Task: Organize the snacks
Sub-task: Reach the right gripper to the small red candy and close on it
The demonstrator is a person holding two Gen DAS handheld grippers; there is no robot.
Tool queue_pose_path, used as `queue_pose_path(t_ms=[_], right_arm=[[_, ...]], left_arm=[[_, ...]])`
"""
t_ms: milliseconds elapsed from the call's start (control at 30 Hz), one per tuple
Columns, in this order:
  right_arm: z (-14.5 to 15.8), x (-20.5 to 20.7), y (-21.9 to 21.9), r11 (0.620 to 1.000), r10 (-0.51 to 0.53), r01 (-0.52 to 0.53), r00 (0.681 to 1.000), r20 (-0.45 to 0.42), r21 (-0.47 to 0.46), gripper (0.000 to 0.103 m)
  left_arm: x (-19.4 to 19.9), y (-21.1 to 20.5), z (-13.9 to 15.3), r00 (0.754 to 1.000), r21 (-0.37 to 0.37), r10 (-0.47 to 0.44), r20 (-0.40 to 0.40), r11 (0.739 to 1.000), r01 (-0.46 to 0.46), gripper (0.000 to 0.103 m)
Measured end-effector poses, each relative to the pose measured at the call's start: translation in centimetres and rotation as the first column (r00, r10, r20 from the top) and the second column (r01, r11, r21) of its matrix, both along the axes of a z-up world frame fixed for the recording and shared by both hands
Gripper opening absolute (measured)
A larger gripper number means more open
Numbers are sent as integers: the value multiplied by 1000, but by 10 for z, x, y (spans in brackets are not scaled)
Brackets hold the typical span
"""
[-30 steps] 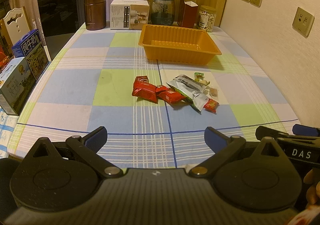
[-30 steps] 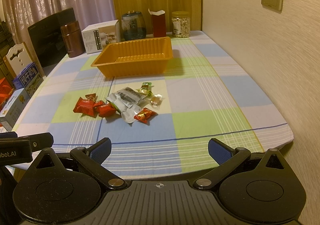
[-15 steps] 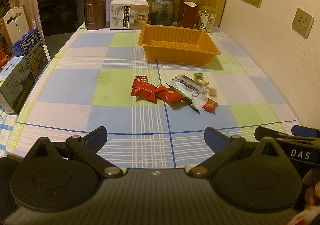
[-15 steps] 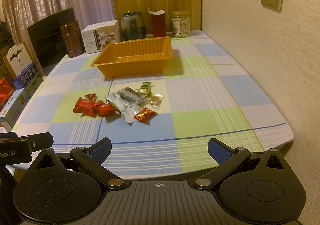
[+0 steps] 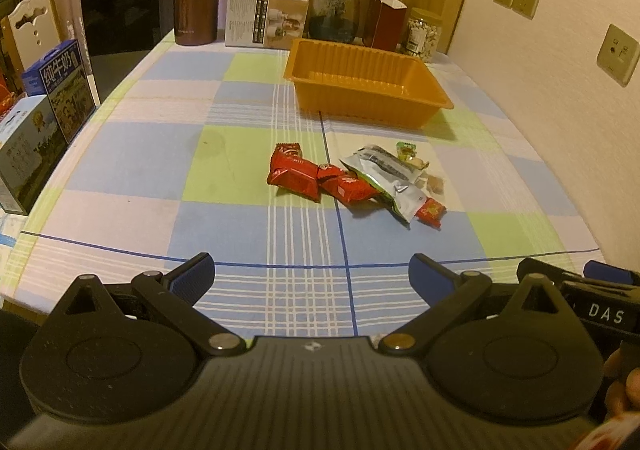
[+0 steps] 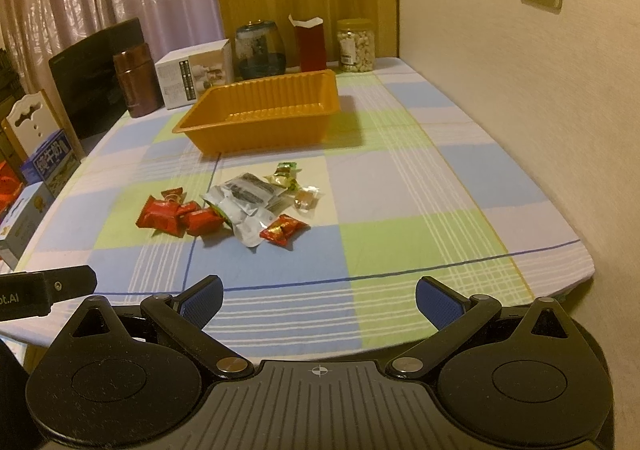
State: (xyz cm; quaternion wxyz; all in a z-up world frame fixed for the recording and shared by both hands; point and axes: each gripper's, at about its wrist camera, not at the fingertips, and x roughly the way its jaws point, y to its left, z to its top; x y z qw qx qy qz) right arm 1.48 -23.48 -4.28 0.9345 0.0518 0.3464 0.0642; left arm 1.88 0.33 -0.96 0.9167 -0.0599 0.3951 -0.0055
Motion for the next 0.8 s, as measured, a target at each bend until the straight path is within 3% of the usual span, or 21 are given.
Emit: queue_pose_path(t_ms=[233, 300, 533, 667, 800], right_arm=[[-14, 20, 4, 1000, 13, -13, 1000, -4, 10, 102], [-18, 27, 5, 1000, 15, -15, 1000, -1, 20, 90], [-34, 63, 14, 998, 38, -37, 999, -20, 46, 75], [-47, 82, 19, 997, 53, -51, 998, -36, 63, 70], [-57, 101, 22, 995, 53, -49, 997, -48, 83, 58]], left_arm=[[16, 14, -20, 1000, -15, 21, -20, 1000, -22, 103], [23, 17, -23, 999, -13, 29, -18, 1000, -29, 103], [51, 22, -37, 1000, -26, 19, -8, 999, -20, 102], [71, 18, -47, 1000, -42, -5, -3, 999, 5, 94], [89, 14, -57, 1000, -43, -17, 2, 999, 18, 91]])
